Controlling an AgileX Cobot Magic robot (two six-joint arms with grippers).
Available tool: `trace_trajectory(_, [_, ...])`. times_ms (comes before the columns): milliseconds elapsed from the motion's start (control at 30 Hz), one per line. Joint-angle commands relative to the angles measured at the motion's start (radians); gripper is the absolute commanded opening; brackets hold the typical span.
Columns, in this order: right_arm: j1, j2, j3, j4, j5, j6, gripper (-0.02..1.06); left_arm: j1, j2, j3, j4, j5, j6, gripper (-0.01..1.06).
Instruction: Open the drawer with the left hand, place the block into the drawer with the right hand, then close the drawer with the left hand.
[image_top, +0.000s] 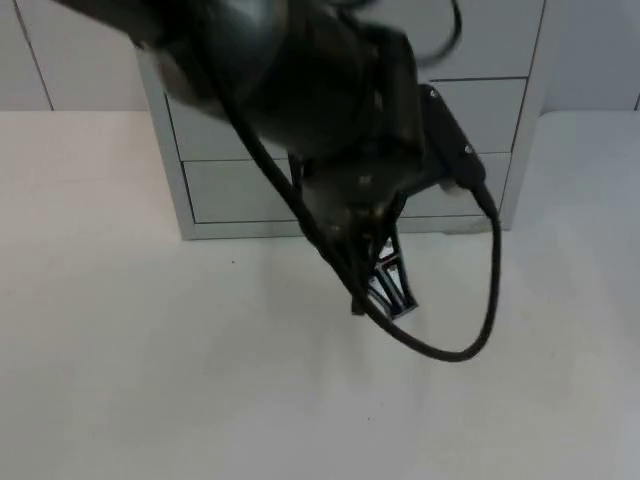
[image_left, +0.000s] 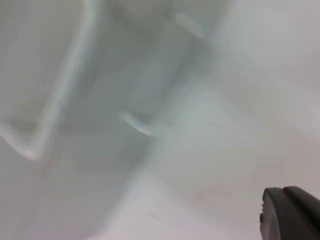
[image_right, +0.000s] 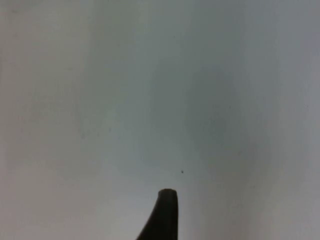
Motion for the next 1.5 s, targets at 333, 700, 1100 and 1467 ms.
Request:
trace_trajectory(333, [0.001,-0.003,0.003,0.000,-0.002,-0.004,0.76,0.055,-0.223,0.008,-0.588,0.113,0.412,0.00])
trace_trajectory(700, [0.001,-0.003,0.003,0.000,-0.004,-0.003,0.76,0.303,-0.421,0.223,-0.853,0.035,0.581,0.00])
trace_trajectory(1100, [0.001,-0.003,0.003,0.000,-0.006,-0.003,0.76,0.660,-0.701,0.426,-0.971,0.017,0.594,0.00])
trace_trajectory(1467, [0.001,-0.005,0.001,0.006,-0.006,-0.024,0.76,0.898,-0.940,0.523,-1.017,0.047,0.606,0.00])
